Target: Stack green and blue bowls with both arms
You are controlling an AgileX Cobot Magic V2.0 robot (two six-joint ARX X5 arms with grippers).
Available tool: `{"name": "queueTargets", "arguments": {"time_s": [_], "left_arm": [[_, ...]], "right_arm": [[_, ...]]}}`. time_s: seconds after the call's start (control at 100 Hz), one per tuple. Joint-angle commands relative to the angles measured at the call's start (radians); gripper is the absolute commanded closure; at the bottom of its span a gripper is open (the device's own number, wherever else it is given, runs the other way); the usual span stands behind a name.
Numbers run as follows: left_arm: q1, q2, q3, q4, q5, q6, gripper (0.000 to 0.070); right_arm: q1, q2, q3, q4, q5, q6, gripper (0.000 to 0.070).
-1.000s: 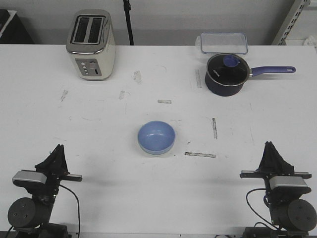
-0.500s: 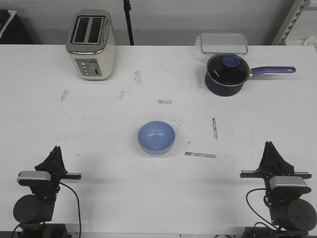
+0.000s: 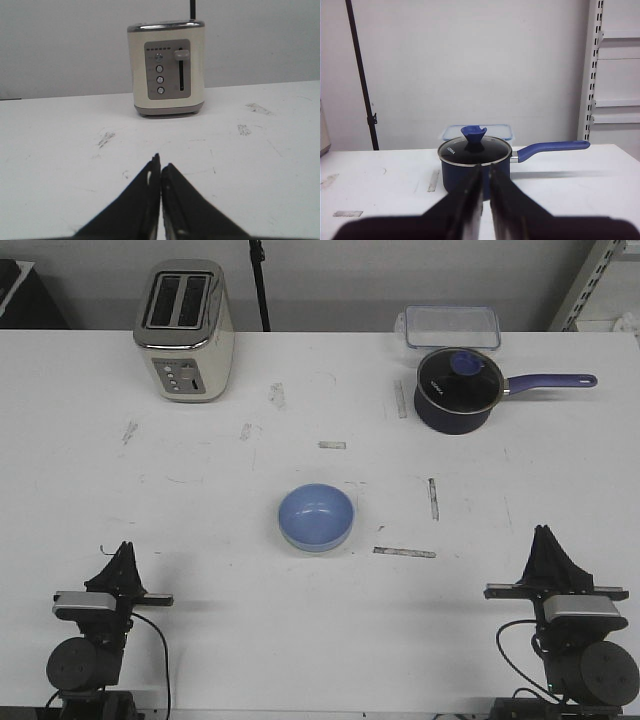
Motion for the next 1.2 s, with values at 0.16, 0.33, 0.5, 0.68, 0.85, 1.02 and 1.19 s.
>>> {"name": "queueTargets", "arguments": {"time_s": [0.16,0.33,0.5,0.68,0.85,1.02,1.19], "left_arm": [[0.001,-0.004,-0.022,0.009,-0.03,0.0,0.0698],[0.001,-0.004,-0.022,-0.003,-0.033,-0.038,0.0698],[0.001,-0.004,-0.022,-0.002,-0.032,-0.038,0.0698],[0.001,-0.004,-0.022,-0.002,-0.032,-0.038,0.0698],[0.001,-0.004,-0.022,-0.002,-0.032,-0.038,0.0698],[0.001,-0.004,-0.022,-0.002,-0.032,-0.038,0.0697],[0.001,-0.004,-0.022,-0.002,-0.032,-0.038,0.0698]], "right_arm": [[0.0,-0.002,0.002,0.011,0.0,0.009,0.0683],[0.0,-0.002,0.002,0.011,0.0,0.009,0.0683],[0.0,-0.002,0.002,0.011,0.0,0.009,0.0683],[0.0,-0.002,0.002,0.011,0.0,0.009,0.0683],[0.0,-0.002,0.002,0.011,0.0,0.009,0.0683],[0.0,-0.002,0.002,0.011,0.0,0.009,0.0683],[0.0,-0.002,0.002,0.011,0.0,0.009,0.0683]]}}
